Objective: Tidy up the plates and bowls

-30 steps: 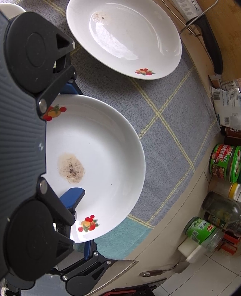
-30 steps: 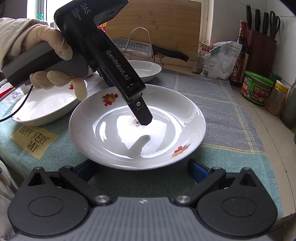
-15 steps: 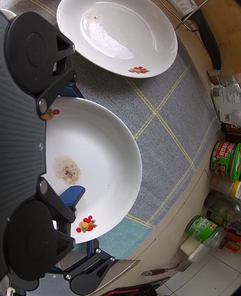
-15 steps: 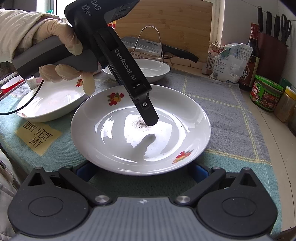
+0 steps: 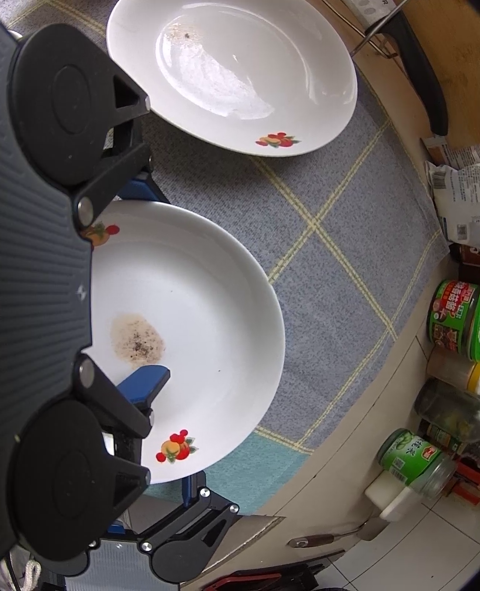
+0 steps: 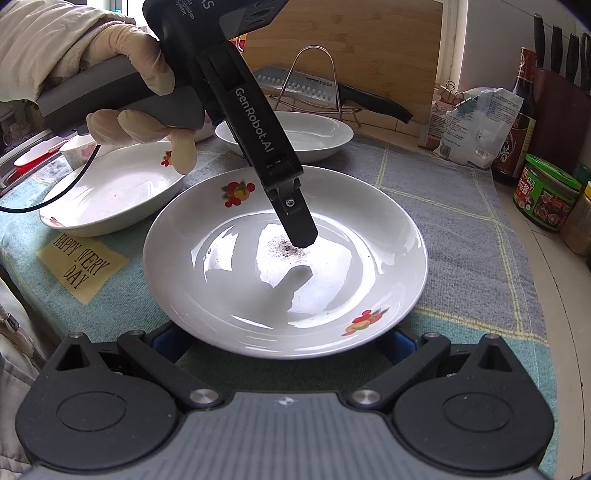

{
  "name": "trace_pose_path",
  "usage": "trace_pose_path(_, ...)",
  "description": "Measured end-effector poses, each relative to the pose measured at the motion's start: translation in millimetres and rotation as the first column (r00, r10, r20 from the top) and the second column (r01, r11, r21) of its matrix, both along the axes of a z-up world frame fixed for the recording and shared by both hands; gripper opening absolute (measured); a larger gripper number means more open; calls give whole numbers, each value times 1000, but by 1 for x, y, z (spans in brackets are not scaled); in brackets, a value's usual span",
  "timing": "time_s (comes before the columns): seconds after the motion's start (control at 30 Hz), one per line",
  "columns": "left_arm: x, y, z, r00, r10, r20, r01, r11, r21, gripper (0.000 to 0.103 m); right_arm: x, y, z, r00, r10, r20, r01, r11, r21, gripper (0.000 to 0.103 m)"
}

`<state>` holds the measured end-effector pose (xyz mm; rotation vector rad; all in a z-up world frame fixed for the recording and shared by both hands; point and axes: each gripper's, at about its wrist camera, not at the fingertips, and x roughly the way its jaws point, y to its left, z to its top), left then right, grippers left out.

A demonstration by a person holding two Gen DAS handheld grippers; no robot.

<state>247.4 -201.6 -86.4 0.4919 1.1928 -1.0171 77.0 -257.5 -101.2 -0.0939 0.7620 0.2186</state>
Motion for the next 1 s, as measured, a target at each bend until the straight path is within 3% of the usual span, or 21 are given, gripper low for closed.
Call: trace_pose_path(1.0, -3, -3, -1, 1000, -25, 16, 24, 1000, 20, 86, 8, 0, 3, 999, 14, -43, -14, 1000, -14, 103)
